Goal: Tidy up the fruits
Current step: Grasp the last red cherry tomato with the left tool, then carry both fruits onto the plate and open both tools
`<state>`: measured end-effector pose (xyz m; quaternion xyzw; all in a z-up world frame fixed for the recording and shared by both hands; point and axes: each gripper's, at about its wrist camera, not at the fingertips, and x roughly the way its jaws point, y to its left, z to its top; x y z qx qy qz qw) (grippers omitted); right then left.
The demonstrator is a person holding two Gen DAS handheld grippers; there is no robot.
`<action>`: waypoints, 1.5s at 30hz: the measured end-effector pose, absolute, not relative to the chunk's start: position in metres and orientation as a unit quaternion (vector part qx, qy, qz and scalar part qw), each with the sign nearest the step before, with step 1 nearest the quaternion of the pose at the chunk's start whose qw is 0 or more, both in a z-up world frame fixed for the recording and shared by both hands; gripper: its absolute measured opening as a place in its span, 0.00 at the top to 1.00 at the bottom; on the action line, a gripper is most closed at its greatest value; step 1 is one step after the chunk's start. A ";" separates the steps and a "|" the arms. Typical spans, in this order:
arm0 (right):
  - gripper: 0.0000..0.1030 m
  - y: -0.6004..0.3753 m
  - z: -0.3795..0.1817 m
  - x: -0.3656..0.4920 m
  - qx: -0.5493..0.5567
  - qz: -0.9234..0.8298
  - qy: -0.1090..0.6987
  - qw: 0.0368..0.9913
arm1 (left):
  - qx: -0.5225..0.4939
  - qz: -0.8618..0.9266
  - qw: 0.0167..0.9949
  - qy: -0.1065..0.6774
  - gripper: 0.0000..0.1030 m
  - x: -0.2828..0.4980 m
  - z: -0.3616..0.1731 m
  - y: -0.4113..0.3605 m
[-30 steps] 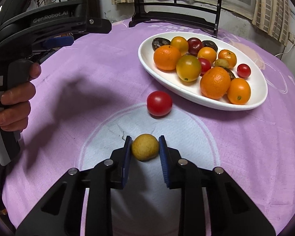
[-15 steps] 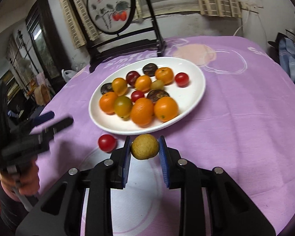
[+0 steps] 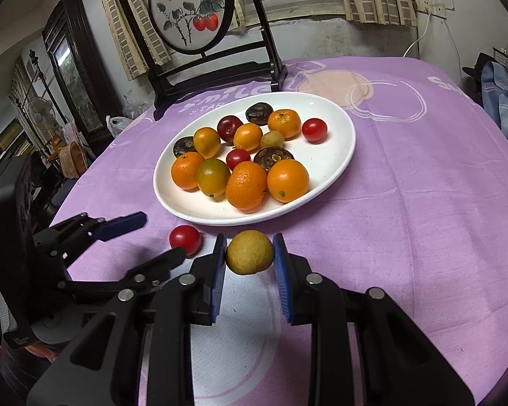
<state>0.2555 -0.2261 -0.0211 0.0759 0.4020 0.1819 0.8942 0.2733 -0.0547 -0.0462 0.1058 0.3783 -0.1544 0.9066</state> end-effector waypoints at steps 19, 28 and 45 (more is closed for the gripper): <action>0.73 -0.223 -0.024 0.254 0.073 0.184 0.407 0.892 | 0.120 -0.156 0.888 0.415 0.69 0.293 -0.073 -0.071; 0.73 -0.219 -0.031 0.254 0.067 0.187 0.414 0.888 | 0.121 -0.158 0.892 0.406 0.70 0.282 -0.068 -0.070; 0.73 -0.220 0.017 0.268 0.082 0.209 0.311 0.924 | 0.021 -0.154 0.932 0.328 0.71 0.273 0.011 -0.030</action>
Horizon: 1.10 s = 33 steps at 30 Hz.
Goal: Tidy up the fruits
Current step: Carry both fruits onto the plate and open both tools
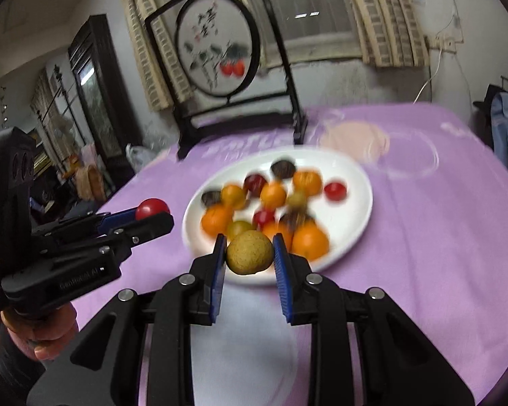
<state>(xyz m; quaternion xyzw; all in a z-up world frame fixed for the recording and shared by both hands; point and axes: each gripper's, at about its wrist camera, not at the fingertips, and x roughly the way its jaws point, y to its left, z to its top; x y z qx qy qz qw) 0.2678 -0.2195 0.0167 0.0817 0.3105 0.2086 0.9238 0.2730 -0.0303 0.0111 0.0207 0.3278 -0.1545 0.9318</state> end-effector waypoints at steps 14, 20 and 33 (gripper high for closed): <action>0.73 -0.221 -0.024 0.367 0.099 0.196 0.364 0.905 | -0.007 -0.093 0.923 0.375 0.71 0.391 -0.011 -0.039; 0.16 -0.226 -0.012 0.355 0.104 0.196 0.347 0.911 | 0.002 -0.062 0.929 0.366 0.14 0.390 -0.010 -0.035; 0.01 -0.252 0.000 0.250 0.052 0.193 0.325 0.924 | 0.027 -0.044 0.941 0.335 0.03 0.297 0.008 -0.022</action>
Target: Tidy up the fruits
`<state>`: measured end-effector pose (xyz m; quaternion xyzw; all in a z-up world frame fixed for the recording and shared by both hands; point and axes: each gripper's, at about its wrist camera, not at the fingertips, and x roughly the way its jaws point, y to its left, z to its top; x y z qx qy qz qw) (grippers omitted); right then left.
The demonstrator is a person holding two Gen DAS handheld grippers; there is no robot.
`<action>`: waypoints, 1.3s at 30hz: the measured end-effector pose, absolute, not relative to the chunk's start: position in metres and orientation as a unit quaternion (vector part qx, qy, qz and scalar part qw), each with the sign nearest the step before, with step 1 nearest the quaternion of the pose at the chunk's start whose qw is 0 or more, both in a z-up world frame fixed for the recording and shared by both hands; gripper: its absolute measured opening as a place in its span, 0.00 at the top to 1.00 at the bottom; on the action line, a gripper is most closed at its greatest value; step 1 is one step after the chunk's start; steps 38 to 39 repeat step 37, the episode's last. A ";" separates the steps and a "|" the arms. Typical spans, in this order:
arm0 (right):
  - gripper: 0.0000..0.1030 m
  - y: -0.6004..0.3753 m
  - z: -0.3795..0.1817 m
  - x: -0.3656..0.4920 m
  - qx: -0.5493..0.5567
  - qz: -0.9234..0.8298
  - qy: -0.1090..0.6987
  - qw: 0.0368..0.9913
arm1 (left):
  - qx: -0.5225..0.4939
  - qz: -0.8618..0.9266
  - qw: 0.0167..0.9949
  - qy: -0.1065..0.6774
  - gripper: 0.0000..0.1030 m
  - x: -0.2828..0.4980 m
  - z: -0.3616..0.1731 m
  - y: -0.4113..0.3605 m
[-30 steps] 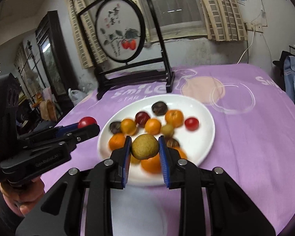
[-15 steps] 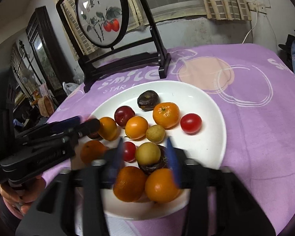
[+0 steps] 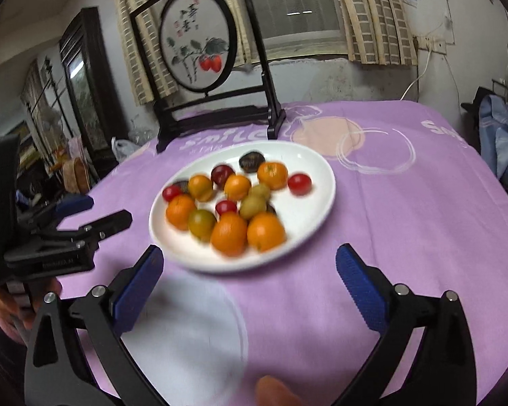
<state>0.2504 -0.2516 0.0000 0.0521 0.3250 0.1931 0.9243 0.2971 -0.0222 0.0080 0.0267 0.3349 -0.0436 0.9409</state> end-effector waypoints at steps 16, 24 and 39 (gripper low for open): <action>0.01 -0.252 -0.017 0.189 0.020 0.203 0.336 0.919 | 0.034 -0.025 0.932 0.359 0.03 0.212 -0.023 -0.002; 0.01 -0.249 -0.018 0.190 0.006 0.200 0.336 0.920 | 0.029 -0.024 0.934 0.356 0.03 0.211 -0.022 0.001; 0.01 -0.247 -0.019 0.189 -0.002 0.196 0.333 0.922 | 0.039 -0.009 0.936 0.349 0.03 0.213 -0.024 0.000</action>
